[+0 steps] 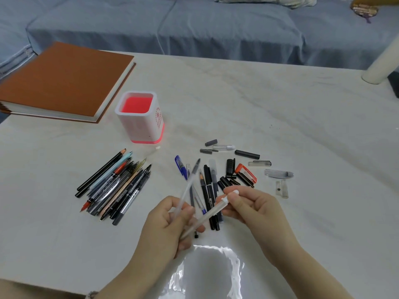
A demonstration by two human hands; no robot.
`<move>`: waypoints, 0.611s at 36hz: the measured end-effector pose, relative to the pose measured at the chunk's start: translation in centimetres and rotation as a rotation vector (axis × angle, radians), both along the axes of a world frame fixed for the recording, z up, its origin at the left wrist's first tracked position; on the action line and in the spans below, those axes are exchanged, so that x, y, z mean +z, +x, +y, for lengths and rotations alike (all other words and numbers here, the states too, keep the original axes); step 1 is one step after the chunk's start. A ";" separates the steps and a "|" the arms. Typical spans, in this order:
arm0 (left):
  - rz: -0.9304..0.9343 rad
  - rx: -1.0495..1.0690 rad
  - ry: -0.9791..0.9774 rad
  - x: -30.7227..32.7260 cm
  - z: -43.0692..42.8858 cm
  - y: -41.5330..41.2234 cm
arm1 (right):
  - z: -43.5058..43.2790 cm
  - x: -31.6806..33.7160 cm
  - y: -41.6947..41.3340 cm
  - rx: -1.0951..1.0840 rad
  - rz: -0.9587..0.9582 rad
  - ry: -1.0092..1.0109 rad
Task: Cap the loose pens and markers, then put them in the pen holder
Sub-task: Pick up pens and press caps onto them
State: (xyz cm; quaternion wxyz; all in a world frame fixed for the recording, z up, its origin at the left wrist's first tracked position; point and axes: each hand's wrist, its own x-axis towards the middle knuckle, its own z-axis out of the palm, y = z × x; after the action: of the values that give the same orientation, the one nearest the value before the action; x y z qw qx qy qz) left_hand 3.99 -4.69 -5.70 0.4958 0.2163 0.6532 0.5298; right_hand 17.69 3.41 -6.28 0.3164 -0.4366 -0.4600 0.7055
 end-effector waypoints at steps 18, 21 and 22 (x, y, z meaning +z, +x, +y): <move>0.248 -0.068 -0.027 -0.6 2.0 -0.4 | 2.1 -0.3 -1.4 -0.293 0.013 0.068; 0.445 -0.091 -0.089 -1.6 1.3 -1.7 | 3.5 -0.6 -1.7 -0.334 -0.152 0.231; 0.481 -0.092 -0.106 -1.8 1.1 -2.1 | 3.8 -0.7 -2.1 -0.317 -0.191 0.259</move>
State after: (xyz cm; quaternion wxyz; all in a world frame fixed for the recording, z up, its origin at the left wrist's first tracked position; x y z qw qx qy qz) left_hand 1.89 -3.60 -7.50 0.3603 0.3394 0.7688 0.4049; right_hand 15.64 7.26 -7.02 0.4318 -0.5238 -0.5003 0.5375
